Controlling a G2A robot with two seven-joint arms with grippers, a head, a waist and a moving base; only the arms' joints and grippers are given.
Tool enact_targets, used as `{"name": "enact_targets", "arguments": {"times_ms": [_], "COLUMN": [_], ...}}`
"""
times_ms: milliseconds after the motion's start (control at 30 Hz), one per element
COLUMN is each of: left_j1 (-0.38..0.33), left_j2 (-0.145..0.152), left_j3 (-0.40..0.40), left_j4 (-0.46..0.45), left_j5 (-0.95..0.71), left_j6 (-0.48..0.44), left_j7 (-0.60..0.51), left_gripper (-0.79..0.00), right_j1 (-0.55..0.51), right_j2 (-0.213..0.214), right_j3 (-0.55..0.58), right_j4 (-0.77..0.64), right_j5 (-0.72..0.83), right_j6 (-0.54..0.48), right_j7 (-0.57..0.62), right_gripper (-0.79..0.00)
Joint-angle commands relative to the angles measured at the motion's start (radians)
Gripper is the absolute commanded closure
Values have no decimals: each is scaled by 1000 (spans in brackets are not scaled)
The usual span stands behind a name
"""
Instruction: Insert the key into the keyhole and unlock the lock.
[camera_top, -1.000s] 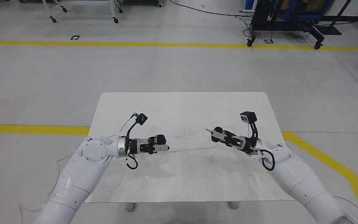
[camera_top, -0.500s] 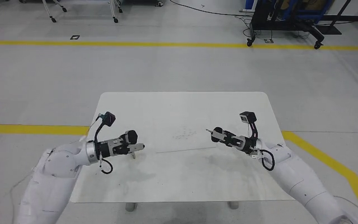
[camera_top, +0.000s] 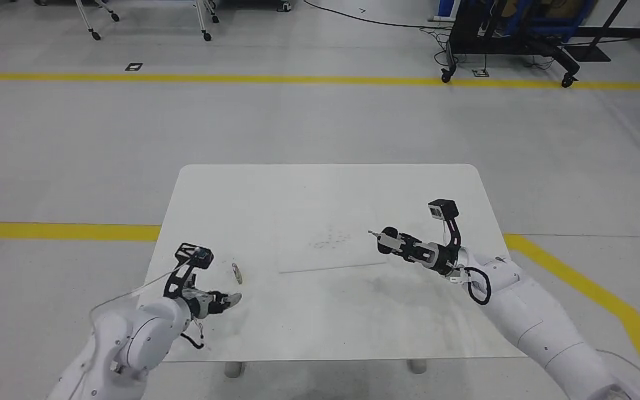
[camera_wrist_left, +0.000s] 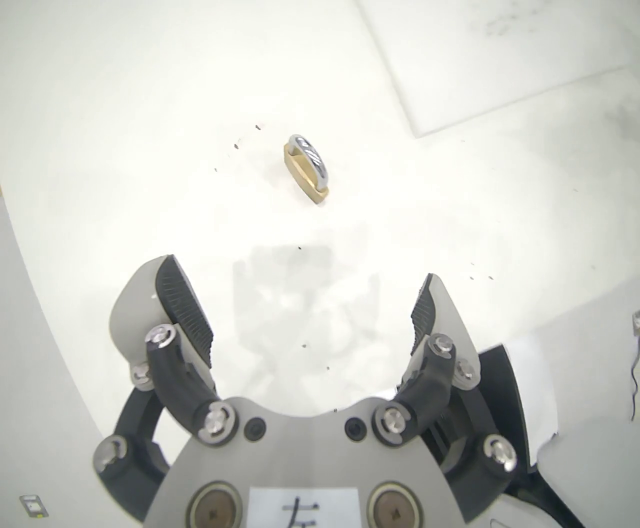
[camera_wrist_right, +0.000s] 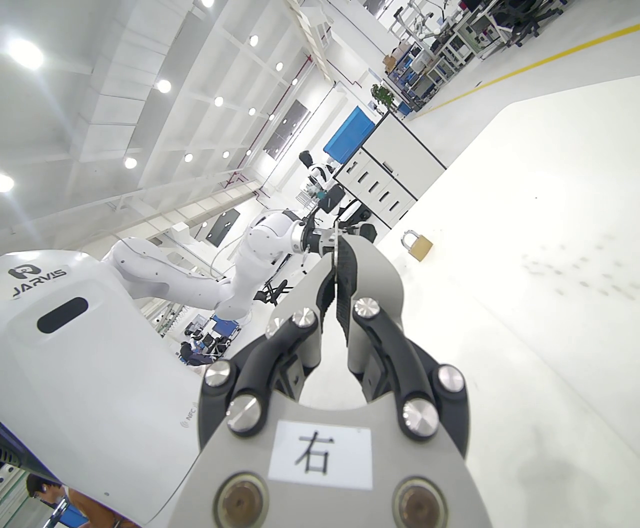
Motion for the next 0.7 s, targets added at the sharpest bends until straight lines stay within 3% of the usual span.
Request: {"name": "enact_targets", "arguments": {"times_ms": [0, 133, 200, 233, 367, 500, 667], "left_j1": [-63, -138, -170, -182, -218, -237, -236], "left_j2": [-10, -25, -29, -32, -38, -42, -44], "left_j3": [62, 108, 119, 128, 159, 168, 165], "left_j4": [55, 110, 134, 141, 158, 172, 172], "left_j5": [-16, -103, -103, -96, -77, -85, -94], "left_j6": [27, 57, 82, 97, 137, 152, 167], "left_j7": [6, 19, 22, 19, -10, -37, -32], "left_gripper": [-785, -717, -650, -579, -511, -382, -379], "right_j1": [0, 0, 0, 0, 0, 0, 0], "right_j2": [0, 0, 0, 0, 0, 0, 0], "right_j3": [0, 0, 0, 0, 0, 0, 0], "right_j4": [0, 0, 0, 0, 0, 0, 0], "right_j5": [0, 0, 0, 0, 0, 0, 0], "right_j6": [0, 0, 0, 0, 0, 0, 0], "right_j7": [0, 0, 0, 0, 0, 0, 0], "right_gripper": [0, 0, 0, 0, 0, 0, 0]}}
